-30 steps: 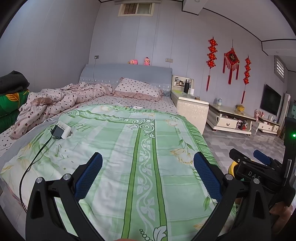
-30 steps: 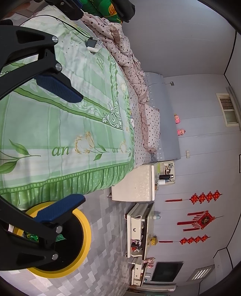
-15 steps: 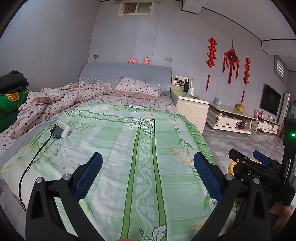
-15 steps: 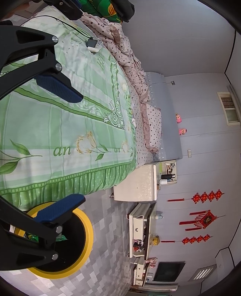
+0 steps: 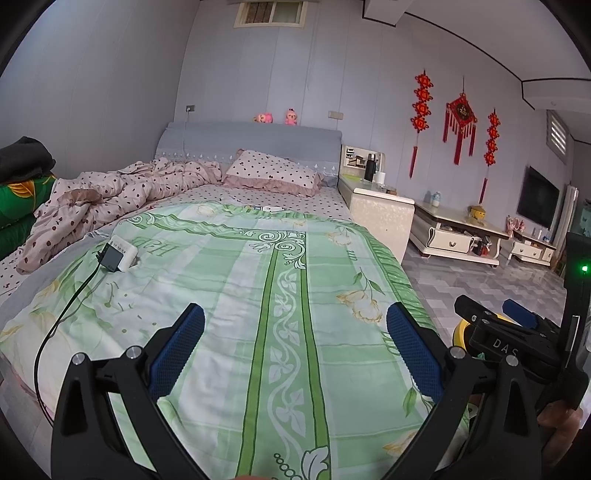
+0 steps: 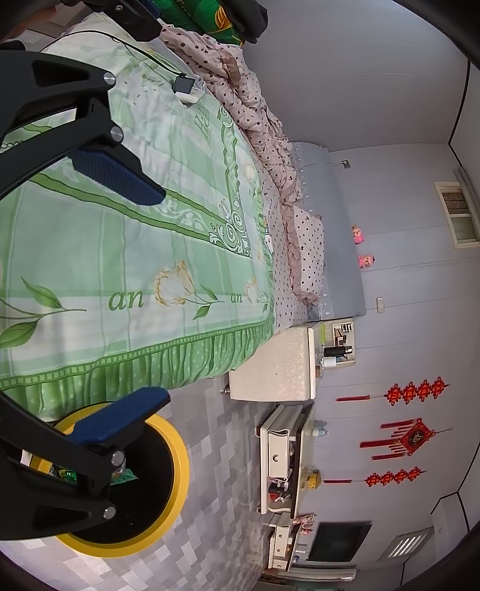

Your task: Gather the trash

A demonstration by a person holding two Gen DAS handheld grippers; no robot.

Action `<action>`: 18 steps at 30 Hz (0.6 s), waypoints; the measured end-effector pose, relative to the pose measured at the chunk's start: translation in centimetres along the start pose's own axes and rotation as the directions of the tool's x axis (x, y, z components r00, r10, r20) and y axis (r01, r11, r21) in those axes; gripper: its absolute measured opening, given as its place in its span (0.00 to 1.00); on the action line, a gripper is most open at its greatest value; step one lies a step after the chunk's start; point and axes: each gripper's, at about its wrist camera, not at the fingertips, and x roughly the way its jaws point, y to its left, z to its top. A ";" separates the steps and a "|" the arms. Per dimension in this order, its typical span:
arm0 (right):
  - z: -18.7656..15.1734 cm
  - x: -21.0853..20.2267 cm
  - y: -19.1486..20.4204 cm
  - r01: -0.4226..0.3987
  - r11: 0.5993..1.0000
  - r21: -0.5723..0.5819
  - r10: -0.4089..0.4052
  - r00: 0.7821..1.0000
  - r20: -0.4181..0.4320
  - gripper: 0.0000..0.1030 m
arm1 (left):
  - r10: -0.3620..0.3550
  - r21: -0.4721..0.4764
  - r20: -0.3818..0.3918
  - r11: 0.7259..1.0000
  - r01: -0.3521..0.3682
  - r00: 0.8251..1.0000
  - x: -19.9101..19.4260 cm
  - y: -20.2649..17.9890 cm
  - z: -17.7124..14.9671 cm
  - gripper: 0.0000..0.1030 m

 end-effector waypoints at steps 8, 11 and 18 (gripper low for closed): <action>0.0 0.1 -0.1 0.000 1.000 0.001 0.000 1.000 -0.004 0.92 | -0.001 0.001 0.006 1.000 0.001 1.000 0.1 0.2 0.0 0.92; 0.0 0.1 -0.1 0.000 1.000 0.001 0.000 1.000 -0.004 0.92 | -0.005 -0.001 0.001 1.000 0.005 1.000 0.1 0.3 0.0 0.92; 0.0 0.1 -0.1 0.000 1.000 0.002 0.000 1.000 -0.005 0.92 | -0.012 -0.009 -0.009 1.000 0.012 1.000 0.2 0.6 0.2 0.92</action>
